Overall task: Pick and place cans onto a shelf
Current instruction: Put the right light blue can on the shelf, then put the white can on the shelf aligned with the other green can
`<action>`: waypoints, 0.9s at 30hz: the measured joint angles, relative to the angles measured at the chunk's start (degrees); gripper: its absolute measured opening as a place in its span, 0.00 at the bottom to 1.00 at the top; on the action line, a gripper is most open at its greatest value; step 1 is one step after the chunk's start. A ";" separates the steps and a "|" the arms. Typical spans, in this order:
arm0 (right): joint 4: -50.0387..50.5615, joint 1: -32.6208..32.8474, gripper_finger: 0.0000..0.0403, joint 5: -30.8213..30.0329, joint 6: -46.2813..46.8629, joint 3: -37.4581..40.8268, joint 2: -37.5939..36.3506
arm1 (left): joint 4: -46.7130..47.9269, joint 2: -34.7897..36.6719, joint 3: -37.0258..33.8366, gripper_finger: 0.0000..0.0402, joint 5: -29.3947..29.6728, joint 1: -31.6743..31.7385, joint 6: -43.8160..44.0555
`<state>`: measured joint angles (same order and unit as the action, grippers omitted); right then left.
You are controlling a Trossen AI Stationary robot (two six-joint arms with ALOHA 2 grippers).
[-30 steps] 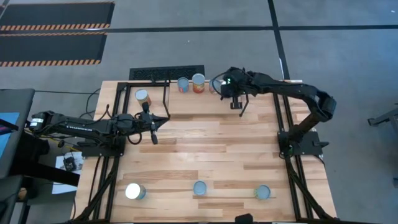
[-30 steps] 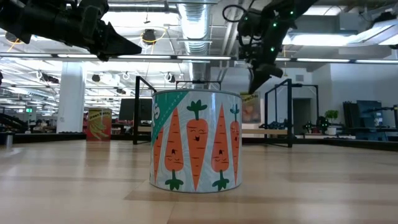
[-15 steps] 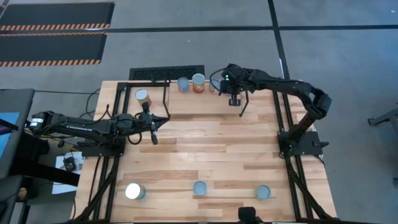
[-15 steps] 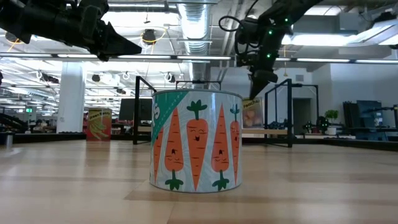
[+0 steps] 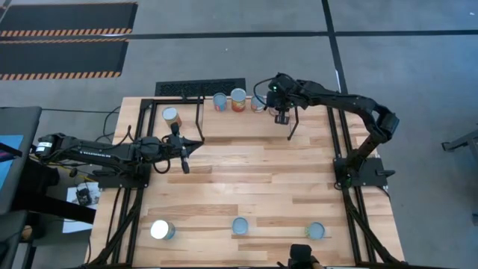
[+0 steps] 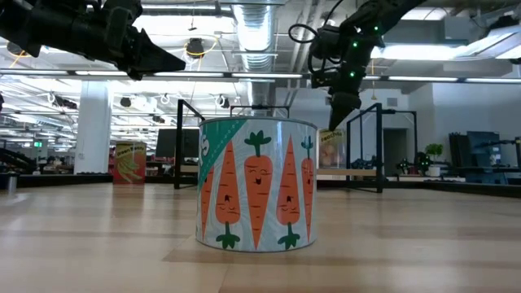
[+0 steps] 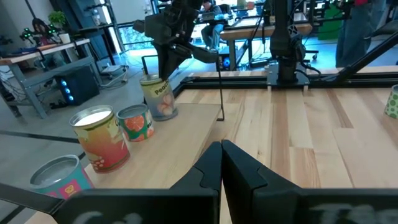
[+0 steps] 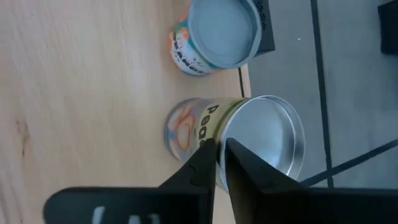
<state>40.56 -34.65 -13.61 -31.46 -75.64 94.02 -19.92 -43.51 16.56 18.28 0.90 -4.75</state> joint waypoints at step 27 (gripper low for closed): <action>-15.05 8.91 0.01 9.00 6.35 9.92 -20.06 | 1.88 0.00 0.00 0.00 -2.42 -0.02 1.05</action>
<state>25.50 -25.74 -4.60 -25.11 -65.72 73.96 -18.05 -43.51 16.56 15.86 0.89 -3.71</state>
